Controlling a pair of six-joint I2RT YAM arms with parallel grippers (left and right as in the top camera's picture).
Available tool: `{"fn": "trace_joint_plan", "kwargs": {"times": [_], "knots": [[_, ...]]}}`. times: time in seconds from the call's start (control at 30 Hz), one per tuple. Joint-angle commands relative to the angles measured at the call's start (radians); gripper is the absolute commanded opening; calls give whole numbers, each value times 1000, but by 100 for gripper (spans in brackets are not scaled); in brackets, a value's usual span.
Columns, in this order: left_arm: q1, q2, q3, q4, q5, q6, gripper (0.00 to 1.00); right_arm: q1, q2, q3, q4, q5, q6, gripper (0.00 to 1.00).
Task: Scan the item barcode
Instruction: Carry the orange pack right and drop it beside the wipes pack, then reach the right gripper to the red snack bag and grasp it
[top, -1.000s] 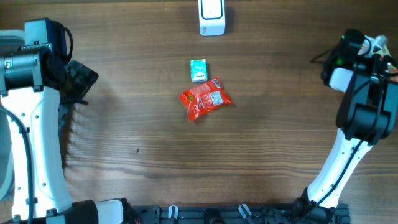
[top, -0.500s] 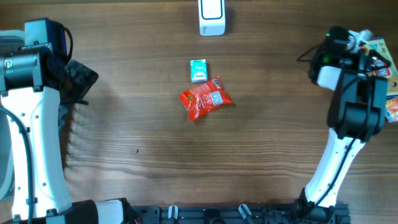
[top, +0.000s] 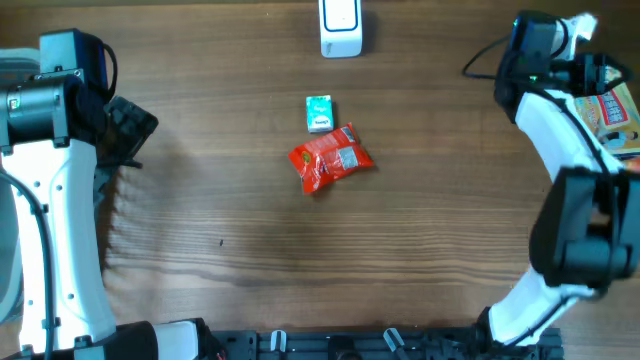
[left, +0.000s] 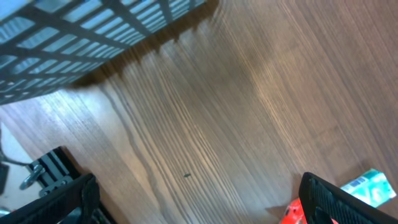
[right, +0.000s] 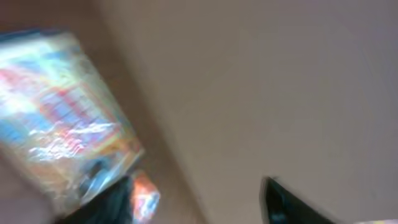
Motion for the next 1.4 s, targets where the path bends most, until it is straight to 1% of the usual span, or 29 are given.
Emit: {"fn": "trace_joint_plan", "kwargs": {"times": [0.0, 0.07, 0.1, 0.13, 0.17, 0.2, 0.23, 0.27, 0.33, 0.37, 0.43, 0.47, 0.53, 0.6, 0.63, 0.67, 0.83, 0.93, 1.0, 1.1, 1.2, 1.27, 1.37], "knots": [[6, 0, 2, 0, -4, -12, 100, 33, -174, -5, -243, -867, 286, 100], [6, 0, 2, 0, -4, -12, 100, 35, -216, -5, -277, -1056, 373, 100], [6, 0, 2, 0, -4, -12, 100, 39, -244, -5, -305, -1255, 442, 100], [6, 0, 2, 0, -4, -12, 100, 40, -263, -6, -321, -1496, 510, 100], [6, 0, 2, 0, -4, -12, 100, 42, -260, -6, -321, -1832, 679, 100], [6, 0, 2, 0, -4, -12, 100, 55, -244, -6, -323, -1959, 830, 100], [6, 0, 2, 0, -4, -12, 100, 72, -233, -6, -341, -1983, 910, 100], [6, 0, 2, 0, -4, -12, 100, 94, -222, -6, -365, -1978, 954, 100], [6, 0, 2, 0, -4, -12, 100, 150, -199, -6, -391, -1968, 956, 100], [6, 0, 2, 0, -4, -12, 100, 196, -182, -6, -402, -1940, 946, 93], [6, 0, 2, 0, -4, -12, 100, 261, -159, -6, -396, -1878, 929, 62], [6, 0, 2, 0, -4, -12, 100, 306, -144, -6, -390, -1823, 938, 41], [6, 0, 2, 0, -4, -12, 100, 386, -110, -6, -371, -1718, 980, 19], [6, 0, 2, 0, -4, -12, 100, 447, -77, -6, -362, -1616, 1052, 6], [6, 0, 2, 0, -4, -12, 100, 483, -53, -6, -356, -1564, 1096, 4], [6, 0, 2, 0, -4, -12, 100, 509, -31, -6, -340, -1547, 1103, 4], [6, 0, 2, 0, -4, -12, 100, 606, 127, -6, -211, -1549, 1096, 4], [6, 0, 2, 0, -4, -12, 100, 609, 191, -6, -184, -1548, 1096, 4], [6, 0, 2, 0, -4, -12, 100, 597, 213, -6, -232, -1542, 1094, 4], [6, 0, 2, 0, -4, -12, 100, 589, 205, -5, -298, -1518, 1080, 4], [6, 0, 2, 0, -4, -12, 100, 588, 164, 2, -352, -1518, 1015, 4], [6, 0, 2, 0, -4, -12, 100, 583, 111, 4, -393, -1499, 996, 4], [6, 0, 2, 0, -4, -12, 100, 561, -19, 4, -456, -1405, 996, 4]]}}
